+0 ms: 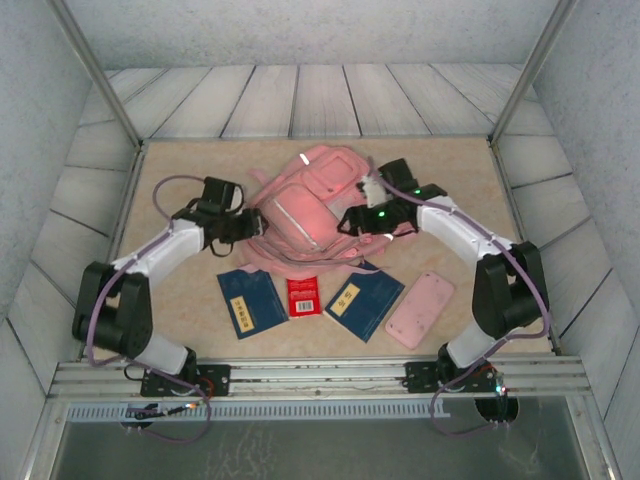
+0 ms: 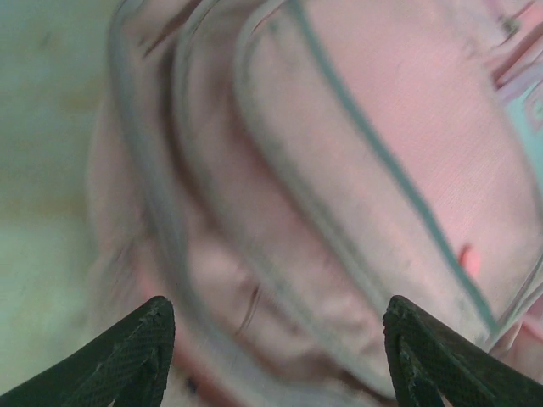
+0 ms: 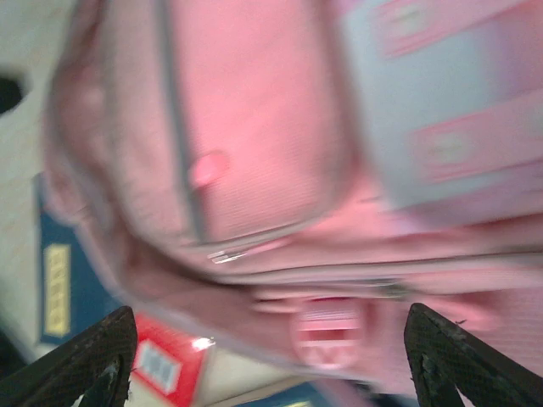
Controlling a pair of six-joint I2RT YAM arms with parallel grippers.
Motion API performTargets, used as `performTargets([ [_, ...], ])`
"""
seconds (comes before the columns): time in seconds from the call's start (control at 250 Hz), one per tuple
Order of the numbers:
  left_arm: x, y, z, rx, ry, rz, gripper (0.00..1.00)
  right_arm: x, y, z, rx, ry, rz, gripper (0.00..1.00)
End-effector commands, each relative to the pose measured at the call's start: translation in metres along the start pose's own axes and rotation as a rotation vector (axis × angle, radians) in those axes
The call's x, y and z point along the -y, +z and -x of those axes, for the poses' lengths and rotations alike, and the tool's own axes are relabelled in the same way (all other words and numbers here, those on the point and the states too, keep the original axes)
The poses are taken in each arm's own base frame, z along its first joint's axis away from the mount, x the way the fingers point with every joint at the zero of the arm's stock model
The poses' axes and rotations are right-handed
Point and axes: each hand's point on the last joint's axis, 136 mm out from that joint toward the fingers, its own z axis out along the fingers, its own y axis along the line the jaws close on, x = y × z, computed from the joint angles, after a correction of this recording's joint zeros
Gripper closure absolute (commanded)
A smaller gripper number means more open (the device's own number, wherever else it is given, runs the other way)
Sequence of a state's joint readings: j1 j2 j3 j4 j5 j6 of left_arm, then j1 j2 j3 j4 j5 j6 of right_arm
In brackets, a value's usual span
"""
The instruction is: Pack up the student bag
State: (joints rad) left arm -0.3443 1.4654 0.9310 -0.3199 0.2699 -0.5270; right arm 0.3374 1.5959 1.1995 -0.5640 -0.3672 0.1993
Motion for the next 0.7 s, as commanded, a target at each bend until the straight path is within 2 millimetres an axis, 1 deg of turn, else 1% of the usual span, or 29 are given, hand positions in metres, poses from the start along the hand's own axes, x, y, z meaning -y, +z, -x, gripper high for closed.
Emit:
performTargets([
  [0.0,-0.018,-0.018,-0.026,-0.002,-0.077,0.067,0.31,0.056,-0.017,0.017,0.063,0.054,-0.17,0.16],
  [0.08,-0.023,-0.026,-0.038,0.01,-0.11,0.071,0.29,0.088,-0.018,0.026,0.076,0.092,-0.266,0.16],
  [0.136,-0.025,-0.027,-0.045,0.014,-0.128,0.062,0.29,0.106,-0.017,0.032,0.093,0.121,-0.314,0.16],
  [0.204,-0.025,-0.025,-0.05,0.011,-0.144,0.039,0.31,0.124,-0.013,0.035,0.104,0.16,-0.337,0.16],
  [0.32,-0.021,-0.016,-0.056,-0.013,-0.163,0.001,0.36,0.146,-0.003,0.031,0.088,0.212,-0.352,0.17],
  [0.432,-0.021,-0.006,-0.057,-0.029,-0.175,-0.017,0.41,0.157,0.004,0.023,0.085,0.248,-0.357,0.18],
  [0.516,-0.022,0.002,-0.057,-0.037,-0.178,-0.02,0.45,0.161,0.011,0.016,0.079,0.275,-0.329,0.21],
  [0.608,-0.021,0.011,-0.055,-0.046,-0.18,-0.027,0.52,0.159,0.02,0.01,0.067,0.292,-0.272,0.24],
  [0.695,-0.023,0.017,-0.053,-0.05,-0.175,-0.017,0.6,0.149,0.03,0.006,0.057,0.292,-0.19,0.33],
])
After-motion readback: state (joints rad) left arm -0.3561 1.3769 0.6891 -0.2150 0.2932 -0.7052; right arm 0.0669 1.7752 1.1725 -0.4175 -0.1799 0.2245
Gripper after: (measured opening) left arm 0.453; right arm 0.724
